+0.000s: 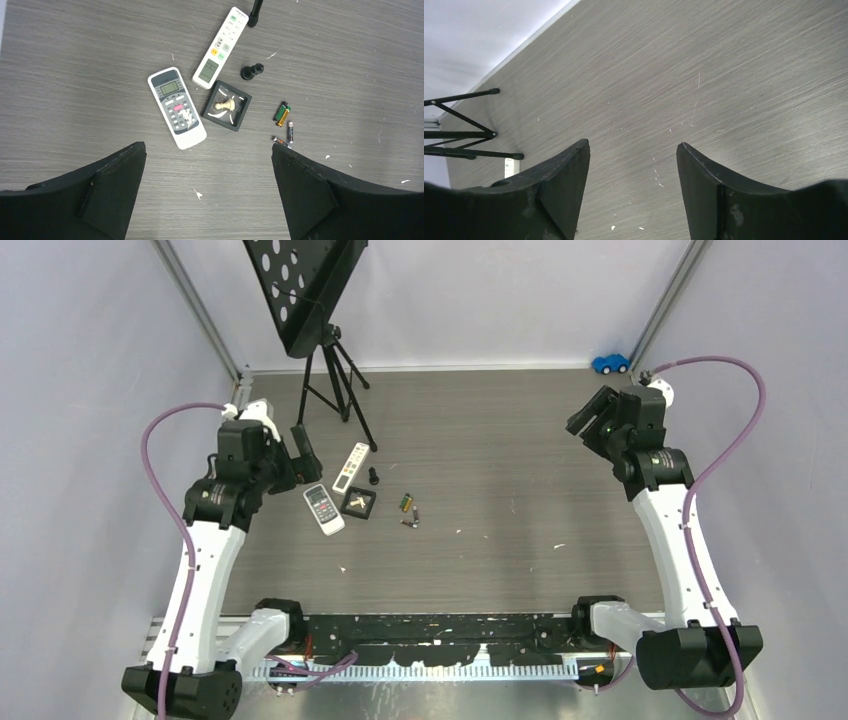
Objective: Load the batteries into the remote control
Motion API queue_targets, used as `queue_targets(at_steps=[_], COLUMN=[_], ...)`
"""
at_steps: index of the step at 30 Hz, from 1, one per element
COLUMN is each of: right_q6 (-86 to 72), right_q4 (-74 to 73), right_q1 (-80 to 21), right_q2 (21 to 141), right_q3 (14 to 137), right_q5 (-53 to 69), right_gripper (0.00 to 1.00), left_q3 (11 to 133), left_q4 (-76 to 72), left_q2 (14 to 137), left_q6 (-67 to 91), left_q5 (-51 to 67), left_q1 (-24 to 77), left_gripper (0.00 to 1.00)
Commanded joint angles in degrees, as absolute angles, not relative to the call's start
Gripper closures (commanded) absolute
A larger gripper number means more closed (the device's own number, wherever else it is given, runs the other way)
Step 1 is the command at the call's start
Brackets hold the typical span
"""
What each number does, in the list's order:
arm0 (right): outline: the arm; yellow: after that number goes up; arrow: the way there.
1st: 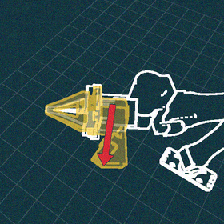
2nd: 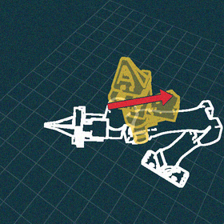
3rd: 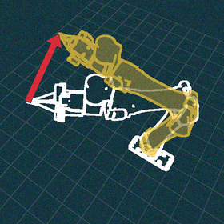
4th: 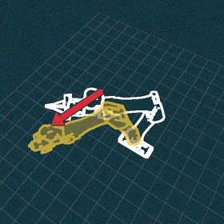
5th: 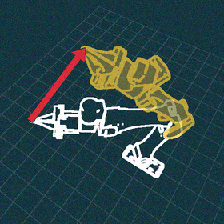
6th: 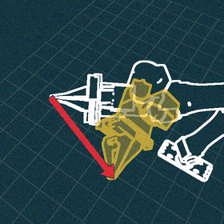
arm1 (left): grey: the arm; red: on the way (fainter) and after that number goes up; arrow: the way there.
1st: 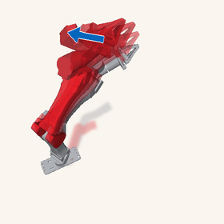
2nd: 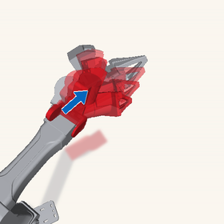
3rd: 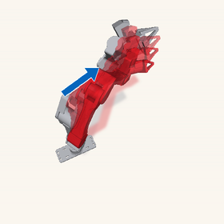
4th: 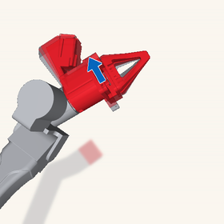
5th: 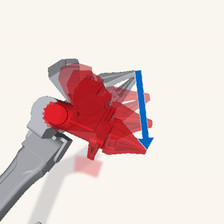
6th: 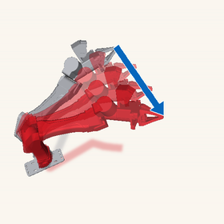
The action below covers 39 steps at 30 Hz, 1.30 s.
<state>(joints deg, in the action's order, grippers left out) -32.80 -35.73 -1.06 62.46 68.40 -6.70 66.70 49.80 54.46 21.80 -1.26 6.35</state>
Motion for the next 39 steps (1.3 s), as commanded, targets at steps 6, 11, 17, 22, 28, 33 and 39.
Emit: queue_targets(at_steps=[6, 11, 17, 22, 28, 33, 39], right_q6=[-35.8, -35.9, -37.7, -38.2, -36.7, -35.1, -35.2], right_q4=[-36.9, -36.9, -36.4, -35.9, -36.0, -36.0, -36.0], right_q1=[-1.0, -1.0, -1.0, -1.0, -1.0, -1.0, -1.0], right_q2=[65.6, 65.9, 65.2, 64.7, 64.8, 65.3, 65.4], right_q3=[65.7, 64.3, 62.4, 60.1, 58.9, 58.3, 57.5], right_q5=[-5.1, -4.5, -4.2, -3.2, -1.1, 1.9, 0.6], right_gripper=[0.26, 0.26, 0.27, 0.27, 0.27, 0.27, 0.27], left_q3=[71.5, 70.6, 63.0, 61.6, 56.9, 58.5, 58.4], left_q4=[56.7, 55.3, 46.6, 44.8, 37.3, 35.8, 34.9], left_q2=[64.2, 69.6, 74.9, 80.6, 83.0, 89.1, 94.1], left_q6=[34.4, 30.5, 34.8, 40.1, 44.5, 44.9, 45.9], left_q5=[-2.7, 1.3, 0.5, -5.4, -9.5, -11.2, -11.3], left_q1=[6.2, 6.1, 6.1, 6.1, 6.1, 6.1, 6.1], left_gripper=[0.0, 0.0, 0.0, 0.0, 0.03, 0.08, 0.16])
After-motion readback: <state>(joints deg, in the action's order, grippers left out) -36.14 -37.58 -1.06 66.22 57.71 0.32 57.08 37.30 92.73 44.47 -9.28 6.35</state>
